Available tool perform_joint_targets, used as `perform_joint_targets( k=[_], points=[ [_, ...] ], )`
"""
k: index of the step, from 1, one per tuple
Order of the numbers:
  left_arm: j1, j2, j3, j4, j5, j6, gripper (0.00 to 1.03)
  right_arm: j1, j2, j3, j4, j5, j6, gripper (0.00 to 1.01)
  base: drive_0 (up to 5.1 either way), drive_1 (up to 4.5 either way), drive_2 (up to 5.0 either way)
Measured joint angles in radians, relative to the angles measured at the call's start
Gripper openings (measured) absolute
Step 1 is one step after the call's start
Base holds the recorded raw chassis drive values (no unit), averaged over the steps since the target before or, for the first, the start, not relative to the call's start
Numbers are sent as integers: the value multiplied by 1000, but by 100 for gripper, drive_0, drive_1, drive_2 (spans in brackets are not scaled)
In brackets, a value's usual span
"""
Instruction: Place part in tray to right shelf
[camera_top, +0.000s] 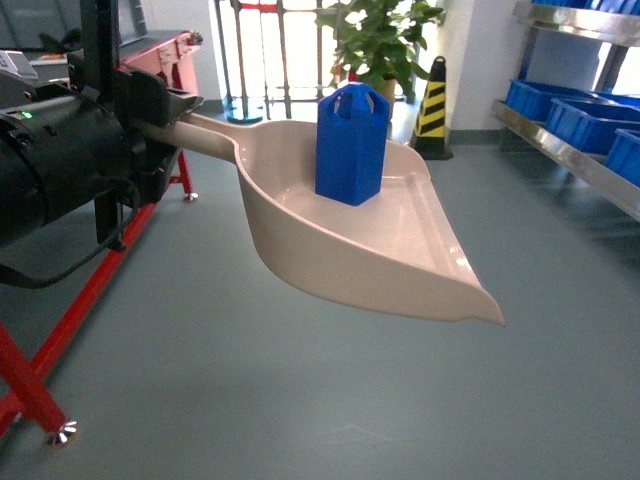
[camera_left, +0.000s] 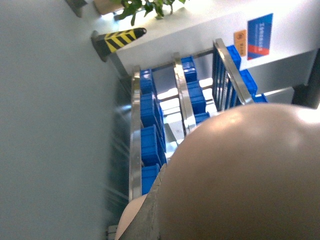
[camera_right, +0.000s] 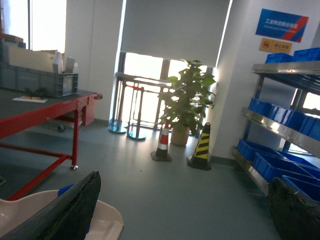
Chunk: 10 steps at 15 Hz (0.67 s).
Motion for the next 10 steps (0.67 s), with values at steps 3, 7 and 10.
perform_joint_targets(
  k=[3,7,10],
  points=[
    [-12,0,2,3,8,-2,14,0,-8,0,3,0,0,98,-172,-172,-172],
    [-11,-1,2,9,6,-3,14,0,-9,0,4,0,0,98,-157,-157,-157],
    [-11,-1,2,9,7,-3,14,0,-9,0,4,0,0,98,-161,-161,-161]
  ],
)
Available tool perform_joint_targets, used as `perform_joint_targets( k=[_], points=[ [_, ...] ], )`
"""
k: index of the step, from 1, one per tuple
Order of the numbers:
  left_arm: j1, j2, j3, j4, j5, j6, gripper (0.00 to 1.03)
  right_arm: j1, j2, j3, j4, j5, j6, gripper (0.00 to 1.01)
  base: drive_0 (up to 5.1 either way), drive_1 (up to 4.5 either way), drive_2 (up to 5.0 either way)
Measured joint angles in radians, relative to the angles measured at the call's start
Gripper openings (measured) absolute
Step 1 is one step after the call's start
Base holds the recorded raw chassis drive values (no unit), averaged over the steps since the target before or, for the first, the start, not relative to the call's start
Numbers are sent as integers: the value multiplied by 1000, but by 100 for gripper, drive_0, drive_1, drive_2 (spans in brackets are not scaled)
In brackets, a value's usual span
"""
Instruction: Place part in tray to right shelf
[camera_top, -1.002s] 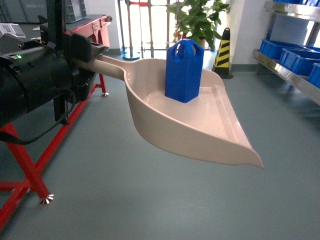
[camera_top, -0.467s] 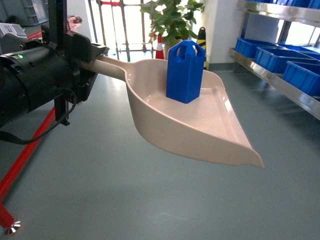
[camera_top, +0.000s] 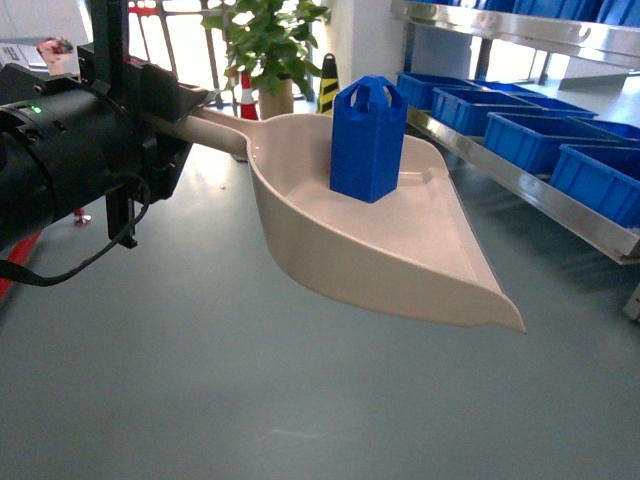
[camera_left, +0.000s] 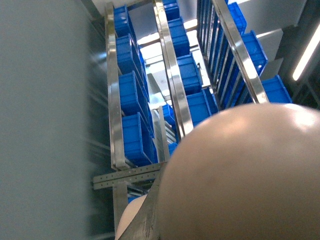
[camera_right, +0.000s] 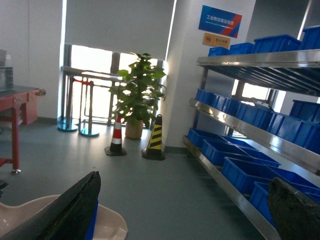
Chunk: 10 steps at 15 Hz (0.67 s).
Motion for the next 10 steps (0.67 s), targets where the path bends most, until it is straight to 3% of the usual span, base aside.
perform_joint_targets(
  k=[10],
  points=[
    [-1,0,0,0,3,0,14,0,0,0,0,0,0,98,-174,-174,-174]
  ],
)
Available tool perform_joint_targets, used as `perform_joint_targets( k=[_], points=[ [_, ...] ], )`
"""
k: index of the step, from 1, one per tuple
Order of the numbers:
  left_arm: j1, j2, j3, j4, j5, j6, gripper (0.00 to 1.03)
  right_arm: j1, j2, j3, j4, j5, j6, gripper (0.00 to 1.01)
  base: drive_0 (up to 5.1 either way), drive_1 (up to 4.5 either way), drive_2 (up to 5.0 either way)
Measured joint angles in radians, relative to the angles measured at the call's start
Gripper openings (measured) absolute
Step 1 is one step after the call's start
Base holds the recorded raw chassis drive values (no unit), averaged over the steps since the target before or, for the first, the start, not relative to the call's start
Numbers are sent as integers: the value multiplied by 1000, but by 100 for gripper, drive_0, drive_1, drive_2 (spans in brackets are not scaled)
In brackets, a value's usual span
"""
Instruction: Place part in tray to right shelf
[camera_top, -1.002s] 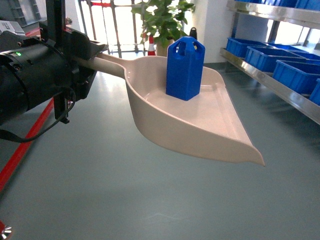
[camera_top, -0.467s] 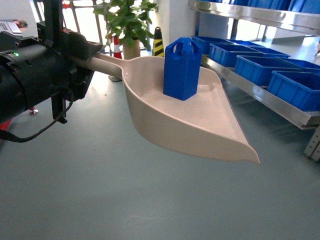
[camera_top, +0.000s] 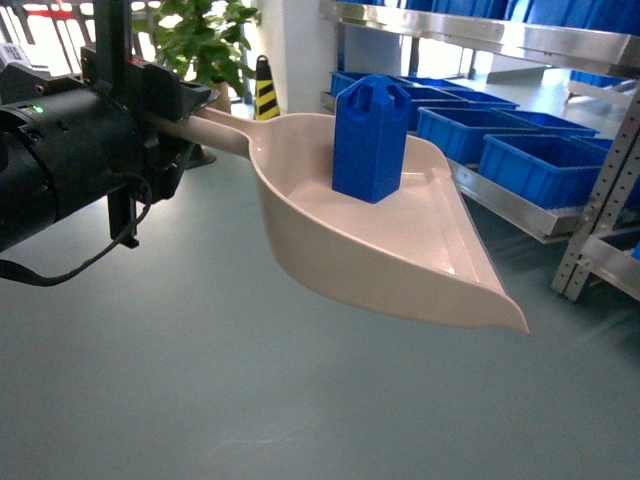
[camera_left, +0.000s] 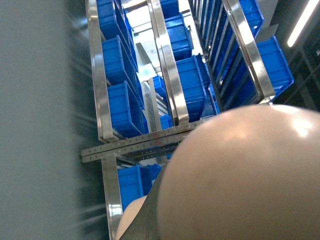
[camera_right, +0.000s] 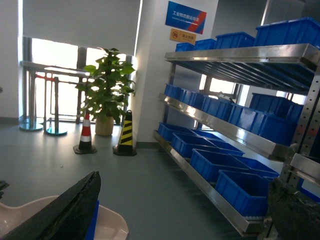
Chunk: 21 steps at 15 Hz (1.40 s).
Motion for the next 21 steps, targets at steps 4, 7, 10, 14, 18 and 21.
perform_joint_targets(
  k=[4,7,10,14,18,21],
  points=[
    [3,0,0,0,-4,0,14,0,0,0,0,0,0,98,-164,-164,-164],
    [1,0,0,0,-3,0,14,0,0,0,0,0,0,98,-158,-158,-158],
    [1,0,0,0,-4,0,14,0,0,0,0,0,0,98,-171,-171,-171],
    [2,0,0,0,0,0,14,0,0,0,0,0,0,98,-161,-161,-161],
    [1,0,0,0,-3,0,14,0,0,0,0,0,0,98,-160,-160,-160],
    [1,0,0,0,-3,0,14,0,0,0,0,0,0,98,-170,-170,-170]
  ],
)
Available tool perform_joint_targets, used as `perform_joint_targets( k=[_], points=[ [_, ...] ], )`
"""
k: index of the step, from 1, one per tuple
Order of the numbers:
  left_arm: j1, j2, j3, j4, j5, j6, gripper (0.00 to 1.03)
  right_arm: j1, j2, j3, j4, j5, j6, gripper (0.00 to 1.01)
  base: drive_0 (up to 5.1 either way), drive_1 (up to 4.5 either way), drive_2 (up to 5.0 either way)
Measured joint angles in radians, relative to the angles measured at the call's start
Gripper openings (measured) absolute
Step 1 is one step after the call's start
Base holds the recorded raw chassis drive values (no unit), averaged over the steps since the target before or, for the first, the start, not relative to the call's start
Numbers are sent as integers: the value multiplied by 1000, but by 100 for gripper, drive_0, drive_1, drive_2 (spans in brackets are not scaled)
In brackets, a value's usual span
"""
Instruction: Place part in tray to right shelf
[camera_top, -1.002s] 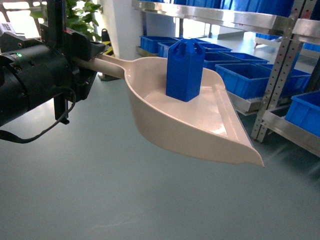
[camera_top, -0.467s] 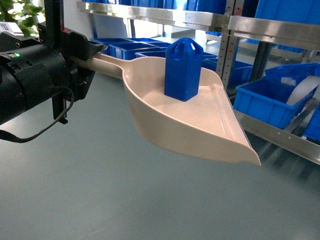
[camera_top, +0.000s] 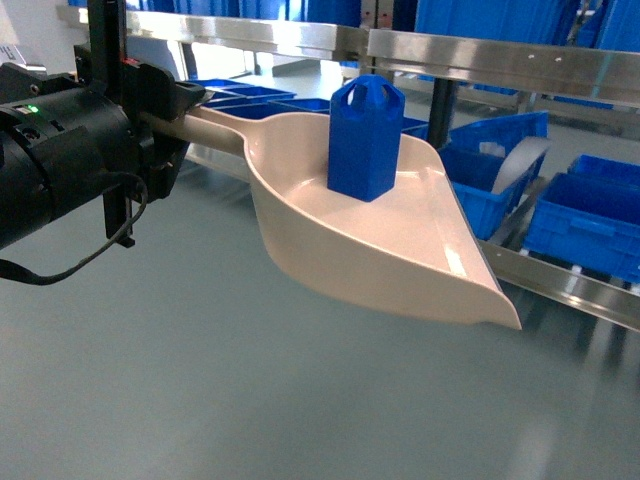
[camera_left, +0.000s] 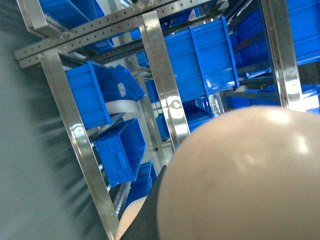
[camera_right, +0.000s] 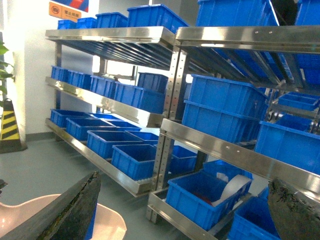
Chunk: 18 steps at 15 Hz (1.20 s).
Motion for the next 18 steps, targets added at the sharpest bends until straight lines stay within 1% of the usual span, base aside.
perform_joint_targets(
  k=[18],
  points=[
    [0,0,0,0,0,0,14,0,0,0,0,0,0,98,-159,-159,-159]
  ],
)
